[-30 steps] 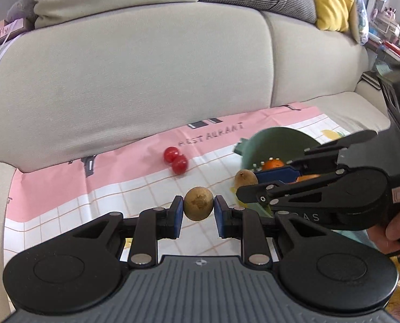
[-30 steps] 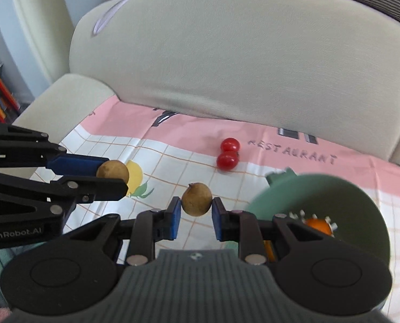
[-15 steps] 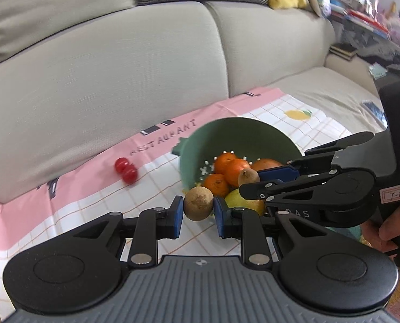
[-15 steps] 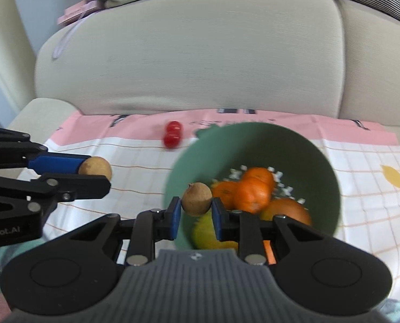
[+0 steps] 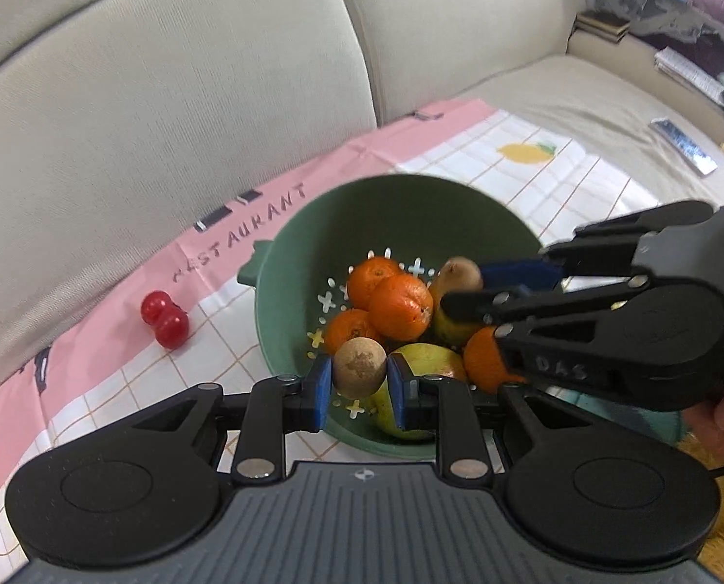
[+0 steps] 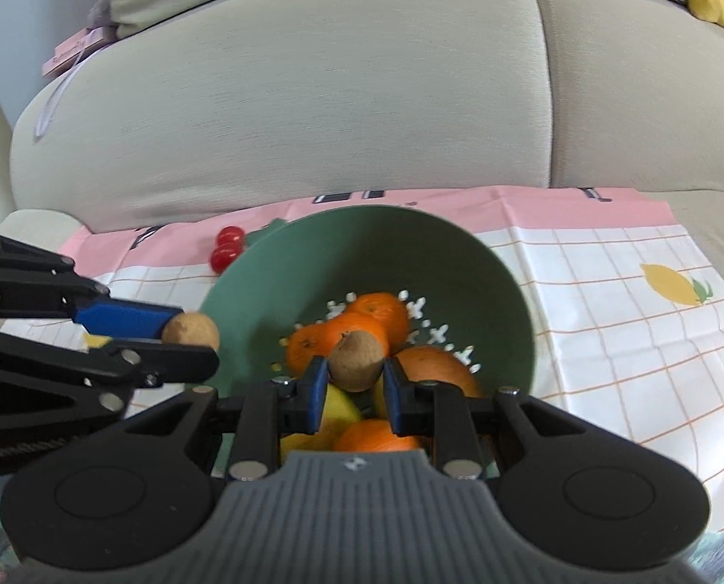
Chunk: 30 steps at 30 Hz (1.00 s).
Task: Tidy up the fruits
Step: 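Lower and open the left tool releasing its kiwi while the right tool releases its kiwi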
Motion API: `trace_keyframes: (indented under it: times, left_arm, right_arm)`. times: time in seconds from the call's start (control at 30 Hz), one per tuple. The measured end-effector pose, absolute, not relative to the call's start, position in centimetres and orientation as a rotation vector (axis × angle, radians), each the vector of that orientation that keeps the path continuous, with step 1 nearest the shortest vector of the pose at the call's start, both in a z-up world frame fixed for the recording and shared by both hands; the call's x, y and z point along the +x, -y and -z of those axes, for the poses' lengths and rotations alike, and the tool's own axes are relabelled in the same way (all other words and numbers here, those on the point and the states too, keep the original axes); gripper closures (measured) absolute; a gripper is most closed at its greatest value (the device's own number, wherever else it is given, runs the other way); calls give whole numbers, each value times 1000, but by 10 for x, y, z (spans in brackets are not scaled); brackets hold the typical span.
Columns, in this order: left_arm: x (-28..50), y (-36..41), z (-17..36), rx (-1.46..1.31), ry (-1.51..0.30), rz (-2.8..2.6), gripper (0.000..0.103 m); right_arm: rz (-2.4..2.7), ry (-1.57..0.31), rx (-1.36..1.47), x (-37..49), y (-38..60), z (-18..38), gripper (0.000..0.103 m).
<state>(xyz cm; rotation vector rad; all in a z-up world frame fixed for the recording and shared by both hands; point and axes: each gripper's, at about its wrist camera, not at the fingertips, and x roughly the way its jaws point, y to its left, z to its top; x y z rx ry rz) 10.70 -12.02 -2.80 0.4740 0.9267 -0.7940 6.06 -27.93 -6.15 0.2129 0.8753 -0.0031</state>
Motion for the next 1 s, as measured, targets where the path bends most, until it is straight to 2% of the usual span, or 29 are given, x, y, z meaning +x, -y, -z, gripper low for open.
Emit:
trace_keyframes:
  times: [0.5, 1.0]
  left_arm:
    - [130, 143, 60, 555, -1018, 740, 76]
    - [131, 146, 66, 566, -1034, 714, 76]
  right_arm:
    - [75, -873, 172, 91, 294, 86, 82]
    - [89, -888, 103, 97, 286, 97, 81]
